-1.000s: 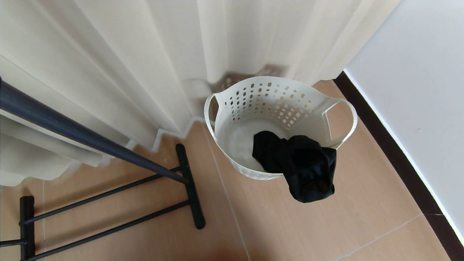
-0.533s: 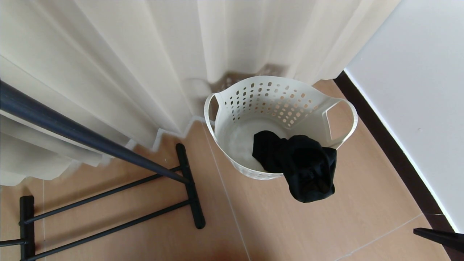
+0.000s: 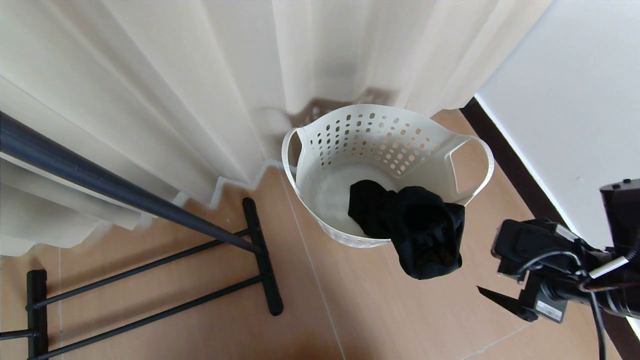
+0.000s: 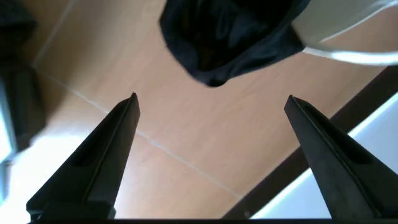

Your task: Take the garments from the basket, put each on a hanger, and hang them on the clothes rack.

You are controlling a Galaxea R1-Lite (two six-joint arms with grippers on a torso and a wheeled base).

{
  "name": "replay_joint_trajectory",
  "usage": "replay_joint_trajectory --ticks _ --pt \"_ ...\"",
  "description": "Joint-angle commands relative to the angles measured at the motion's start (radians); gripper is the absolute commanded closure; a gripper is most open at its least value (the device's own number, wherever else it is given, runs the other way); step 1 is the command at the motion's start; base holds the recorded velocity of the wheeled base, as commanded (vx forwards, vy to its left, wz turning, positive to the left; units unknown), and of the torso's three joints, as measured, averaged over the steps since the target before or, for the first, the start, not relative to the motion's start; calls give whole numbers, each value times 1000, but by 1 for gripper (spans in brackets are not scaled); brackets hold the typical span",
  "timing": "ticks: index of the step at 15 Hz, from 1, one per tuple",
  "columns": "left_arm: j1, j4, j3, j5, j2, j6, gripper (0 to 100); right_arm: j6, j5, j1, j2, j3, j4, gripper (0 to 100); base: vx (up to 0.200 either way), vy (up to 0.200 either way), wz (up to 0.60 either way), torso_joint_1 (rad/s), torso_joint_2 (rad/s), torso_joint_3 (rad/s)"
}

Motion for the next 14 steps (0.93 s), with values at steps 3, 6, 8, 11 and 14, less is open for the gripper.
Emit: replay_joint_trajectory --ticks 3,6,8,11,14 --pt "0 -1 0 0 0 0 0 -162 -157 0 270 -222 -47 0 0 0 0 0 0 0" --pt "0 1 0 0 0 0 0 -226 -177 0 355 -227 -188 0 0 0 0 0 0 0" --pt "0 -1 0 2 0 -2 0 -271 -186 0 376 -234 -214 0 0 0 0 0 0 0" --pt "0 -1 0 2 0 -2 0 -271 -186 4 422 -267 -217 0 0 0 0 0 0 0" --pt "0 -1 -1 2 0 -5 0 -271 -189 4 480 -339 -248 0 0 0 0 0 0 0"
